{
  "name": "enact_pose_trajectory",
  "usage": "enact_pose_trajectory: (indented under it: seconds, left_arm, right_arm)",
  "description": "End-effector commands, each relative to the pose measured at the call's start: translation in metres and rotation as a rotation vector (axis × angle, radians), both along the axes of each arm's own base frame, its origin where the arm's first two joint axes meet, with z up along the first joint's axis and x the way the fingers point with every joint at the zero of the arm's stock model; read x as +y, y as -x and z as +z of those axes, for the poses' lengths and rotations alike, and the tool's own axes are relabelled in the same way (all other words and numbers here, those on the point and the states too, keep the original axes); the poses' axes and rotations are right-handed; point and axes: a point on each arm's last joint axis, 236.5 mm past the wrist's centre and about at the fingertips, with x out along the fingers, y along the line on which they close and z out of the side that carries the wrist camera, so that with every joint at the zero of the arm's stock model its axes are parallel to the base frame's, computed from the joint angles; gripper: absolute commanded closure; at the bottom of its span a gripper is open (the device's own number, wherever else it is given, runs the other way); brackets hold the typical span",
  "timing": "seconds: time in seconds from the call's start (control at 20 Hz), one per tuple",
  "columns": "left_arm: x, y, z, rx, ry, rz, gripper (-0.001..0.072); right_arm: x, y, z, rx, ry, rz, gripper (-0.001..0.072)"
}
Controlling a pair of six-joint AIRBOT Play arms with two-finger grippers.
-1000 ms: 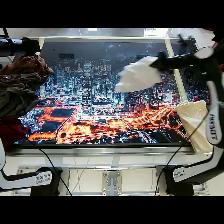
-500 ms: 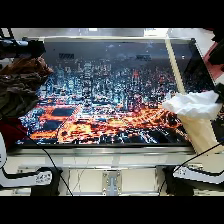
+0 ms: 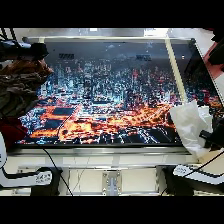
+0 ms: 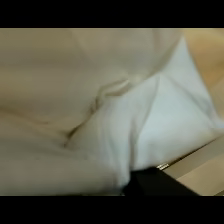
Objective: Fold the shirts.
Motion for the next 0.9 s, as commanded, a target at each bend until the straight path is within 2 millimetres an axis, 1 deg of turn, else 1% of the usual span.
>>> enact_pose_trajectory:
  seconds: [0.0,0.05,0.1,0.15,0.2,0.3,0.35,0.4,0.45,0.5,0.55,0.6,0.65,0.7,0.75,0.8,0.85]
  left_arm:
    - [-0.001,0.002,-0.002,0.011,0.007,0.000,0.0696]
    - [-0.001,0.001,-0.002,0.011,0.007,0.000,0.0697]
    - [-0.001,0.001,-0.002,0.011,0.007,0.000,0.0697]
    - [-0.001,0.001,-0.002,0.011,0.006,0.000,0.0697]
    - [-0.001,0.001,-0.002,0.011,0.006,0.000,0.0697]
    - [-0.001,0.001,-0.002,0.011,0.006,0.000,0.0697]
    - [-0.001,0.001,-0.002,0.011,0.006,-0.001,0.0697]
    - [-0.001,0.001,-0.002,0.011,0.006,0.000,0.0697]
    - [-0.001,0.001,-0.002,0.011,0.006,0.000,0.0697]
    - [-0.001,0.001,-0.002,0.011,0.006,0.000,0.0697]
    - [-0.001,0.002,-0.002,0.012,0.007,-0.001,0.0697]
    - [-0.002,0.002,-0.001,0.012,0.011,-0.002,0.0697]
    - [-0.005,0.002,-0.001,0.013,0.023,-0.007,0.0696]
    - [-0.007,0.003,-0.001,0.015,0.032,-0.012,0.0697]
    - [-0.009,0.003,0.000,0.016,0.041,-0.016,0.0697]
    - [-0.009,0.003,0.000,0.015,0.043,-0.016,0.0696]
    - [-0.009,0.003,0.000,0.016,0.043,-0.016,0.0696]
  right_arm:
    - [0.003,0.019,-0.016,0.042,0.010,0.013,0.0277]
    - [0.001,0.024,-0.004,0.075,0.017,0.007,0.0273]
    - [-0.003,0.027,0.013,0.095,0.038,-0.003,0.0273]
    - [-0.009,0.025,0.031,0.083,0.071,-0.003,0.0273]
    - [-0.017,0.015,0.051,0.022,0.120,-0.004,0.0273]
    - [-0.031,-0.015,0.097,-0.168,0.222,0.007,0.0273]
    - [-0.035,-0.033,0.121,-0.286,0.267,0.014,0.0274]
    - [-0.033,-0.060,0.148,-0.451,0.301,0.025,0.0274]
    - [-0.024,-0.093,0.173,-0.640,0.306,0.036,0.0274]
    - [-0.002,-0.140,0.201,-0.889,0.260,0.071,0.0275]
    - [0.031,-0.185,0.231,-1.132,0.169,0.135,0.0276]
    - [0.072,-0.228,0.264,-1.366,0.038,0.208,0.0276]
    - [0.110,-0.260,0.293,-1.561,-0.083,0.274,0.0278]
    - [0.142,-0.282,0.310,-1.689,-0.168,0.331,0.0279]
    - [0.173,-0.300,0.312,-1.761,-0.237,0.385,0.0307]
    - [0.200,-0.314,0.300,-1.772,-0.291,0.417,0.0325]
    - [0.229,-0.326,0.279,-1.743,-0.345,0.459,0.0326]
